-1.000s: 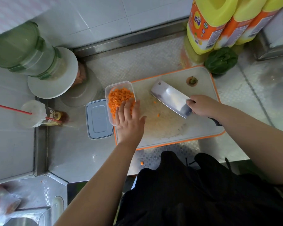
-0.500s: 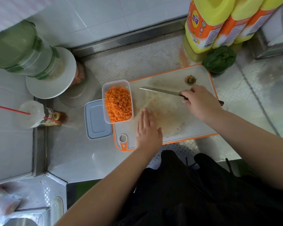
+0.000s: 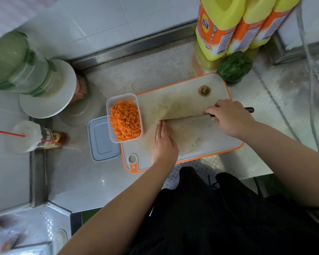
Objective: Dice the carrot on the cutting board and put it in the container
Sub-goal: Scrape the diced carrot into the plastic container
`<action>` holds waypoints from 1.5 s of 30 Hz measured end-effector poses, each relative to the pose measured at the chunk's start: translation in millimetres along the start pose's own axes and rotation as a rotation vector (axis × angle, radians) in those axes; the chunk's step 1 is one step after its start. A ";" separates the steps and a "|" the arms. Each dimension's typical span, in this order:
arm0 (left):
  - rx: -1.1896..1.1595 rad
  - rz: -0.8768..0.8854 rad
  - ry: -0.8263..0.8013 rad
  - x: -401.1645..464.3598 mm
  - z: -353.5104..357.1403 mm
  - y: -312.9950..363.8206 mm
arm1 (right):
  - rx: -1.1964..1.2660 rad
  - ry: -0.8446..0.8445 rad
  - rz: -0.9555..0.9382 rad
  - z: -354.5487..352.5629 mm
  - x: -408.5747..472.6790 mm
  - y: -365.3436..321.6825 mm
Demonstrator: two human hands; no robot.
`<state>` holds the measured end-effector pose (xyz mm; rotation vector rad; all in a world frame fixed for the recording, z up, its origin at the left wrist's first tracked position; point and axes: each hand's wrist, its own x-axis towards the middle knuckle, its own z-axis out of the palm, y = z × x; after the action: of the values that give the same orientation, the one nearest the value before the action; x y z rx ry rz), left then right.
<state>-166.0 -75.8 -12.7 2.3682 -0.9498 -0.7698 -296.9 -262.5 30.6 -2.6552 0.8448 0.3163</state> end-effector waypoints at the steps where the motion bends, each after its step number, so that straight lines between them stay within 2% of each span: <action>1: -0.029 0.016 -0.006 -3.5 -0.8 -1.4 | 0.009 -0.020 0.009 -1.8 -0.4 2.9; 5: -0.141 0.065 0.016 -7.2 -9.6 -9.3 | 0.275 -0.067 0.125 -3.2 3.2 9.1; 7: -0.113 -0.009 0.060 -1.5 -14.7 -12.1 | 0.397 -0.078 0.207 0.0 6.8 9.1; 9: 0.013 -0.121 0.037 4.9 -19.9 -11.4 | 0.464 -0.087 0.277 3.4 7.8 8.7; 13: 0.105 -0.186 -0.004 16.6 -22.8 -6.6 | 0.502 -0.157 0.330 9.0 5.4 5.1; 20: 0.056 -0.189 0.061 32.8 -14.3 -3.8 | 0.464 -0.265 0.338 18.3 3.8 -6.4; 29: 0.027 -0.196 0.089 33.7 -15.5 -2.9 | 0.614 -0.396 0.358 21.1 -9.4 -14.8; 34: 0.060 -0.105 0.107 31.4 -27.5 4.1 | 0.762 -0.388 0.362 8.8 -17.4 -13.4; 36: 0.077 -0.026 0.163 30.1 -40.3 9.5 | 0.778 -0.368 0.335 -3.2 -16.2 -15.5; 41: 0.297 0.278 0.416 35.1 -76.8 -3.7 | 0.772 -0.355 0.235 -28.2 2.2 -44.4; 45: 0.291 0.376 0.457 45.5 -104.4 -34.0 | 0.813 -0.383 0.183 -37.4 15.4 -68.7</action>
<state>-55.1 -64.7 28.6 2.3380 -1.3054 0.0582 -239.9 -231.9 77.2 -1.7056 0.8506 0.4016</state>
